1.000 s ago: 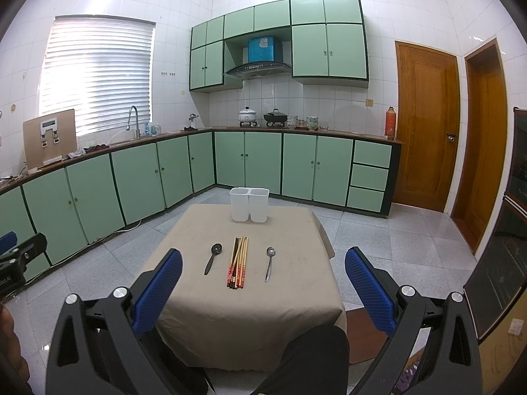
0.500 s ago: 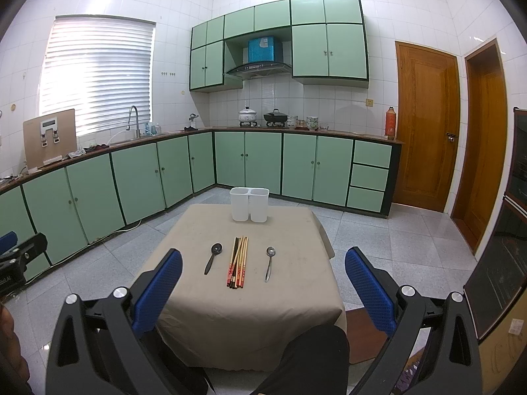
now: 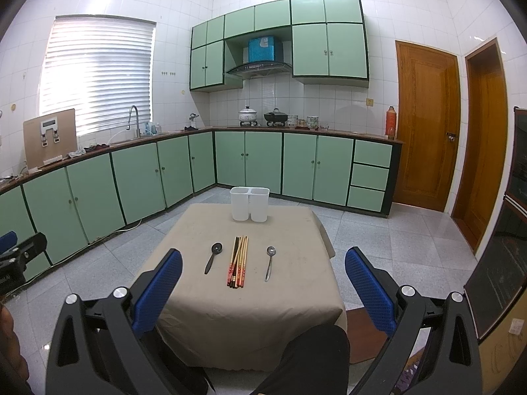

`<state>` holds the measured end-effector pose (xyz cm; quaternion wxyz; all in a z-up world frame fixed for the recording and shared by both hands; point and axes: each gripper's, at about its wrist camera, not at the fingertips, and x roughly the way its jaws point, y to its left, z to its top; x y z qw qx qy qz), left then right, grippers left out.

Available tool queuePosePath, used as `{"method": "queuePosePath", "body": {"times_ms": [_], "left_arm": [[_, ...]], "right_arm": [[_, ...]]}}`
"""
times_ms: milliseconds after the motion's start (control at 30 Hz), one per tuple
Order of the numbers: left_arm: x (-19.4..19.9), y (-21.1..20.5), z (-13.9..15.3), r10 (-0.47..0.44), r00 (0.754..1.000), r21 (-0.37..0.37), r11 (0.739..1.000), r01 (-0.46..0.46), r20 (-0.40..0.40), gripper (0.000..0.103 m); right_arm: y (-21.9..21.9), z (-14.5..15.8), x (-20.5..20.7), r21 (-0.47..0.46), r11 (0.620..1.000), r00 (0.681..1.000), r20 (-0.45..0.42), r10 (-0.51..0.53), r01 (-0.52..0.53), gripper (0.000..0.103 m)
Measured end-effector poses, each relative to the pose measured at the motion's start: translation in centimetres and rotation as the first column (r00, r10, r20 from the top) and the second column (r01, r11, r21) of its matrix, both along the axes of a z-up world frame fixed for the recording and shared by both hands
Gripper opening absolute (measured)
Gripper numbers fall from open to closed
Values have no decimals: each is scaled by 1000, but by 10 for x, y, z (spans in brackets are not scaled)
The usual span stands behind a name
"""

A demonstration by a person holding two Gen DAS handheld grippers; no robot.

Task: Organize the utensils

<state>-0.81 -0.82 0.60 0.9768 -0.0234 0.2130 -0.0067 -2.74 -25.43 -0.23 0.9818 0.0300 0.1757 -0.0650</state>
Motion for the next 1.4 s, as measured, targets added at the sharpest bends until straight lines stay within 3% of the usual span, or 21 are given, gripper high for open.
{"method": "queuePosePath", "body": {"times_ms": [400, 600, 667, 767, 900, 1000, 1200, 1400], "left_arm": [[4, 3, -3, -5, 1000, -6, 1000, 5, -8, 98], [41, -4, -24, -46, 995, -15, 999, 45, -86, 98], [76, -12, -46, -126, 977, -47, 992, 119, -172, 98], [127, -18, -84, -185, 940, -82, 982, 168, -287, 98], [195, -32, -135, -246, 890, -111, 969, 219, -385, 98], [233, -42, -162, -244, 875, -80, 969, 232, -419, 98], [316, -68, -239, -233, 809, -41, 967, 251, -539, 98], [352, -91, -278, -214, 766, -7, 965, 263, -607, 98]], "right_arm": [[-2, 2, 8, -3, 1000, 1000, -15, 8, -8, 97], [-6, -18, 46, -50, 999, 999, -48, 18, -20, 97], [-11, -38, 80, -68, 997, 992, -128, 25, -34, 97], [-25, -75, 132, -7, 998, 966, -253, 54, -58, 97], [-41, -126, 198, 29, 998, 923, -381, 58, -51, 96], [-57, -170, 244, 87, 996, 882, -466, 70, -33, 82], [-74, -235, 305, 148, 989, 835, -544, 85, -5, 71], [-79, -269, 330, 157, 988, 811, -577, 93, -2, 70]]}}
